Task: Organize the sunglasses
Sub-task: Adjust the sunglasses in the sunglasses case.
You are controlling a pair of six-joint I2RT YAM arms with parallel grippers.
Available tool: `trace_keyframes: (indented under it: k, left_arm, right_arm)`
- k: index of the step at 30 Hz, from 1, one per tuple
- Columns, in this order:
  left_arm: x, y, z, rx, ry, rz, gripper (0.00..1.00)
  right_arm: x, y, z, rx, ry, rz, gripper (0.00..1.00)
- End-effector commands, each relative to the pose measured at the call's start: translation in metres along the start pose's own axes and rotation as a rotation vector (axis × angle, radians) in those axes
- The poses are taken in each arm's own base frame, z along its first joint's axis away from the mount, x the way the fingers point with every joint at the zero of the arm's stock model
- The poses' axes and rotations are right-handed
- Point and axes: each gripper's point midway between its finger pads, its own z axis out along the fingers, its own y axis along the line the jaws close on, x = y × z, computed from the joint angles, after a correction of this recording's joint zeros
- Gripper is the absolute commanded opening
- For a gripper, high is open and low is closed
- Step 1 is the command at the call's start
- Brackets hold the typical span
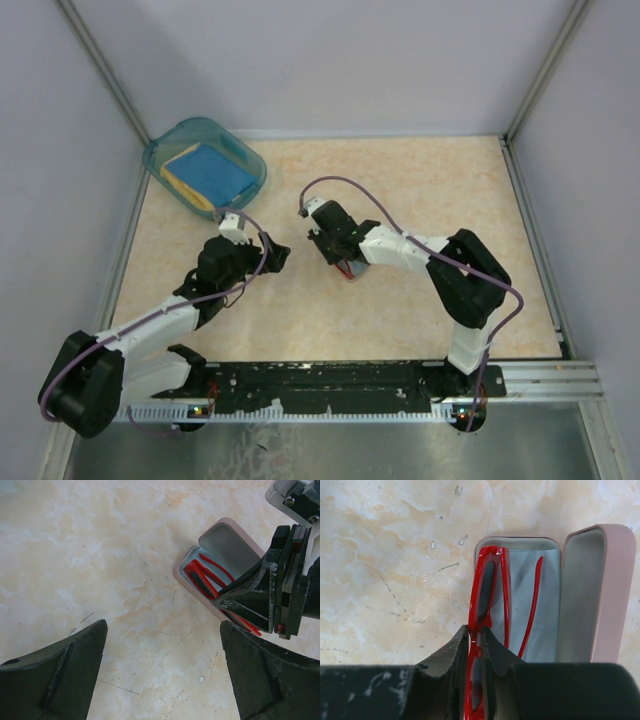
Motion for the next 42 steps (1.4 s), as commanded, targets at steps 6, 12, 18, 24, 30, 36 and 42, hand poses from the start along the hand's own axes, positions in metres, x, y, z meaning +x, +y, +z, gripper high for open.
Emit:
trace_keyframes:
  k: [6,12,18,24,30,36,42]
  left_arm:
    - [-0.006,-0.001,-0.002,0.003,-0.029,-0.009,1.00]
    - [-0.007,-0.001,-0.002,0.005,-0.031,-0.011,1.00]
    - [-0.007,-0.001,-0.002,0.006,-0.031,-0.011,1.00]
    - [-0.006,-0.001,-0.001,0.004,-0.027,-0.011,1.00]
    - [-0.007,-0.002,-0.001,0.006,-0.025,-0.011,1.00]
    - [-0.006,-0.002,-0.001,0.010,-0.022,-0.011,1.00]
    - [-0.007,-0.002,-0.001,0.009,-0.024,-0.010,1.00]
  right_arm:
    - [-0.028,-0.003,-0.007,0.009,-0.069,0.006,0.12]
    - [-0.026,-0.006,-0.012,0.013,-0.073,0.004,0.10]
    - [-0.027,-0.007,-0.016,0.015,-0.085,0.001,0.09]
    - [-0.027,-0.009,-0.019,0.013,-0.090,-0.004,0.07]
    - [-0.024,-0.008,-0.021,0.008,-0.089,-0.010,0.07]
    - [-0.022,-0.010,-0.023,0.012,-0.089,-0.004,0.07]
    - [-0.021,-0.014,-0.023,0.016,-0.087,0.011,0.06]
